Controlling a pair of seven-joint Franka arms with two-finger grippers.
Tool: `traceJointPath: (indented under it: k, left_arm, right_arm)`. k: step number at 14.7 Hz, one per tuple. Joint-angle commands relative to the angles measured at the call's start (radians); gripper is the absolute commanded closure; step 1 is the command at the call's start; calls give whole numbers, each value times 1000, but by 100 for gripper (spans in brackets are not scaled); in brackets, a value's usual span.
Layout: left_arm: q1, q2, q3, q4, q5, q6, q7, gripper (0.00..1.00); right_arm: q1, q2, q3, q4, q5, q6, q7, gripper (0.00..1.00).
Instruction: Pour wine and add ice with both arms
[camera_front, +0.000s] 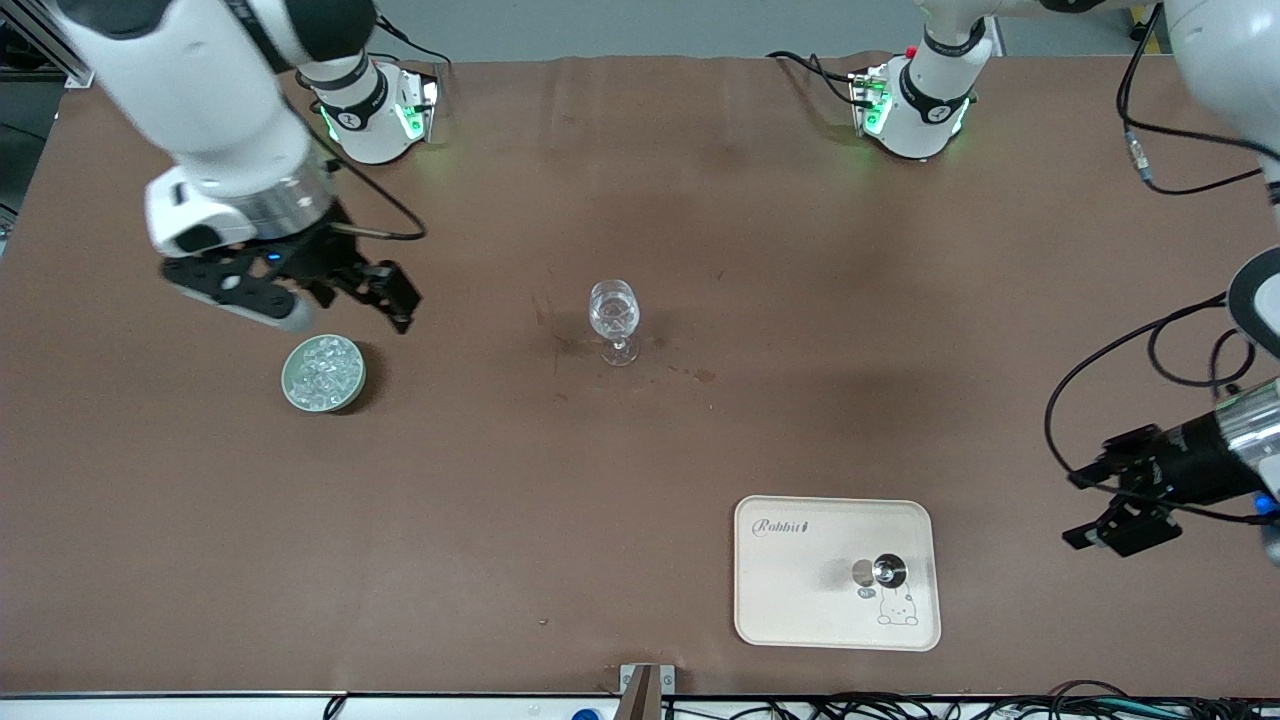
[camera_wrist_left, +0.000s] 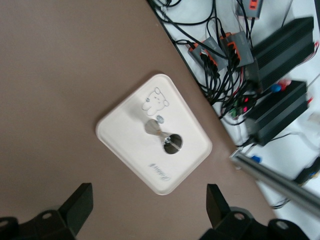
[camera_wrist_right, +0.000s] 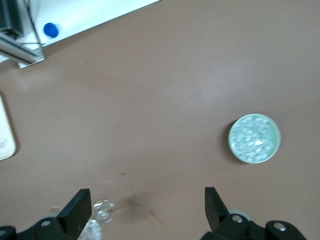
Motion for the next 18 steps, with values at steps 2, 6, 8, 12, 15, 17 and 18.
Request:
traceJointPath:
  k: [2,6,8,12,15,17,18]
  left_arm:
    - [14,-124,-101,-56,246,-95,219,0]
    - [25,-294,-131,-209,347,-114,449,1]
    - [22,-387,-169,-293,412,-120,503,1]
    - [16,-574,-204,-462,447,-120,527,1]
    - [10,-639,-206,-524,447,-125,526,1]
    - [-8,-622,-204,-495,446,-154,508,1]
    - [-18,-598,-204,-472,447,-155,509,1]
  right_arm:
    - [-161,-42,16,-18,-10,-33,-168,0]
    - [-325,-68,17,-18,-7,-65,-430,0]
    - [-390,-99,22,-19,-7,-94,-484,0]
    - [-468,-128,46,-28,6,-131,-539,0]
    - [-571,-131,144,-27,16,-146,-607,0]
    - [-590,-130,169,-27,16,-158,-607,0]
    - [-590,-128,169,-27,16,-159,-607,0]
